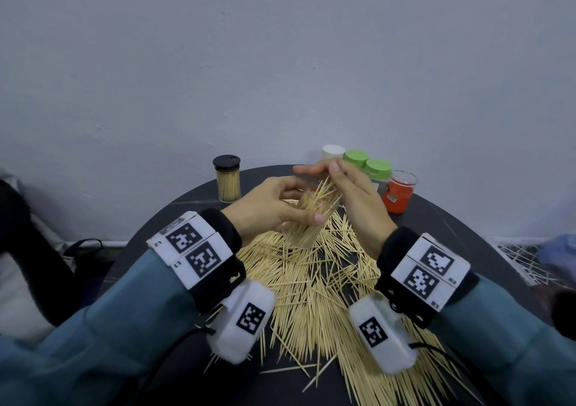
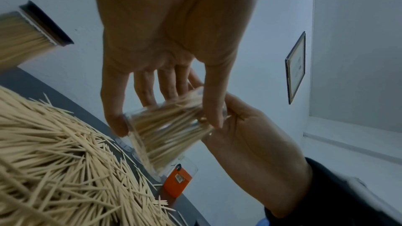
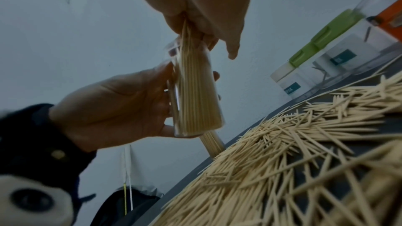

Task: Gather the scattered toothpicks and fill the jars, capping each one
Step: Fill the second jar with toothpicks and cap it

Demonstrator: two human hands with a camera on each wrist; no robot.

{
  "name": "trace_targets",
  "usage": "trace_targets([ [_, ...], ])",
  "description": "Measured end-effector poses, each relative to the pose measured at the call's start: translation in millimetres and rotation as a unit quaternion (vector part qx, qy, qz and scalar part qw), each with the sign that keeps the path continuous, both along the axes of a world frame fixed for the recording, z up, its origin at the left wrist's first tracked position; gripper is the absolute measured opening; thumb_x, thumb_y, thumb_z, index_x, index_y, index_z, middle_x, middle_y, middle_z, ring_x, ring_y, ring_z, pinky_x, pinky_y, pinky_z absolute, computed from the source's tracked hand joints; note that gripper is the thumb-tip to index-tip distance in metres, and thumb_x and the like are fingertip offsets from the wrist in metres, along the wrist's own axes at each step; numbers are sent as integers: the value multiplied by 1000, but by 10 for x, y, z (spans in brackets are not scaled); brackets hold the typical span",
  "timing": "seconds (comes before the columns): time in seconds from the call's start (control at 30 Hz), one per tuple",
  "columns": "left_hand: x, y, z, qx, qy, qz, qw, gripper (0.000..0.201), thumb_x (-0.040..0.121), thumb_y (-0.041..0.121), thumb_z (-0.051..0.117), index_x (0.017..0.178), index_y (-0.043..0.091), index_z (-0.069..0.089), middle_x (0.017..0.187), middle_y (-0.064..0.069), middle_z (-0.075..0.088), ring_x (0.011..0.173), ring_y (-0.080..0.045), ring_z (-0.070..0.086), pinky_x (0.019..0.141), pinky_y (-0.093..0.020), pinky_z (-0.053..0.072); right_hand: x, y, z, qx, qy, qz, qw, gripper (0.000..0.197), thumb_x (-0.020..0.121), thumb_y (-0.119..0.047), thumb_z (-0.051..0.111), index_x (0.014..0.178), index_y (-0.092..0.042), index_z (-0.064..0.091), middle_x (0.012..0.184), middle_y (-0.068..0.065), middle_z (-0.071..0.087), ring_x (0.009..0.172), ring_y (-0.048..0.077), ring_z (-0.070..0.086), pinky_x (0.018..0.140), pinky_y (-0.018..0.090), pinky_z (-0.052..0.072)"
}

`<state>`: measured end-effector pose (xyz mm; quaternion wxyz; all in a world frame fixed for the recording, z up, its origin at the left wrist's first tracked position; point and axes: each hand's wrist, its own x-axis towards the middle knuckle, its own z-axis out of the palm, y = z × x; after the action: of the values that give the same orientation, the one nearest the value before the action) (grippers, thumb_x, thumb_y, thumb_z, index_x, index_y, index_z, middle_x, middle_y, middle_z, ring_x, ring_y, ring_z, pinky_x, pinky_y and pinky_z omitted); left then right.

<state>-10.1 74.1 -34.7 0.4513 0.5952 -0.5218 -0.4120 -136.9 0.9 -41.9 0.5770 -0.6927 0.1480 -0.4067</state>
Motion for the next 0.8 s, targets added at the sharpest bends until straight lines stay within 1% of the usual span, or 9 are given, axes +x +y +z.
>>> trace_targets([
  [0.07, -4, 6, 5, 2, -3, -5, 1000, 37, 77, 9, 72, 109, 18, 57, 94, 10, 62, 84, -3, 59, 59, -16, 47, 2, -14, -6, -4, 23, 9, 1000, 32, 100, -14, 31, 91, -12, 61, 112, 4, 65, 107, 11, 61, 95, 32, 49],
  [0.13, -7, 3, 9, 4, -7, -2, 1000, 41, 77, 9, 73, 113, 17, 56, 95, 10, 61, 82, -1, 58, 55, -13, 45, -1, -40, 7, -13, 36, 12, 999, 30, 100, -12, 32, 102, -9, 62, 119, 4, 62, 113, 10, 57, 97, 28, 47],
  [0.2, -1, -3, 4, 1, -15, 3, 1000, 44, 75, 10, 74, 115, 18, 57, 98, 7, 61, 84, -2, 58, 58, -14, 45, -13, -63, 22, -25, 27, 18, 999, 27, 98, -6, 34, 110, -6, 58, 119, 5, 60, 114, 8, 55, 99, 24, 44],
  [0.4, 32, -2, -15, 6, -11, 26, 1000, 44, 75, 9, 74, 116, 15, 59, 106, -1, 62, 96, -10, 58, 66, -24, 46, 1, -63, 10, -6, 11, 50, 999, 30, 96, 7, 30, 112, -4, 52, 119, 11, 58, 111, 16, 59, 100, 32, 46],
  [0.47, 33, -3, -18, 10, -8, 26, 1000, 43, 75, 9, 74, 115, 16, 59, 104, 0, 61, 94, -9, 56, 63, -21, 44, 10, -51, -10, -11, 21, 51, 998, 30, 97, 6, 29, 115, -2, 51, 124, 10, 56, 113, 13, 58, 104, 36, 43],
  [0.57, 32, -7, -16, 12, -11, 22, 1000, 42, 75, 10, 74, 113, 21, 59, 106, 1, 61, 94, -6, 56, 64, -22, 46, 1, -67, -7, -26, 29, 35, 999, 29, 99, -1, 29, 120, -5, 49, 131, 3, 53, 118, 5, 54, 107, 26, 37],
  [0.67, 34, -12, -6, 12, -2, 28, 1000, 42, 77, 11, 73, 115, 22, 59, 114, -1, 62, 97, -9, 59, 64, -22, 48, -33, -102, 31, -20, 22, 17, 999, 29, 99, -8, 31, 122, -10, 49, 134, -2, 51, 125, 4, 47, 109, 26, 34],
  [0.73, 45, -14, 0, 9, 10, 43, 999, 43, 78, 12, 72, 117, 21, 57, 118, -2, 62, 102, -13, 60, 67, -25, 50, -54, -132, 43, -35, 46, -13, 998, 29, 99, -9, 33, 123, -11, 51, 131, -3, 53, 125, 3, 45, 107, 24, 35],
  [0.8, 64, -17, 1, 7, 25, 64, 998, 44, 78, 12, 72, 119, 20, 56, 119, -2, 62, 105, -16, 60, 68, -28, 51, -67, -158, 43, -52, 73, -45, 995, 26, 97, -9, 40, 119, -13, 54, 123, -1, 57, 115, 5, 51, 98, 21, 40],
])
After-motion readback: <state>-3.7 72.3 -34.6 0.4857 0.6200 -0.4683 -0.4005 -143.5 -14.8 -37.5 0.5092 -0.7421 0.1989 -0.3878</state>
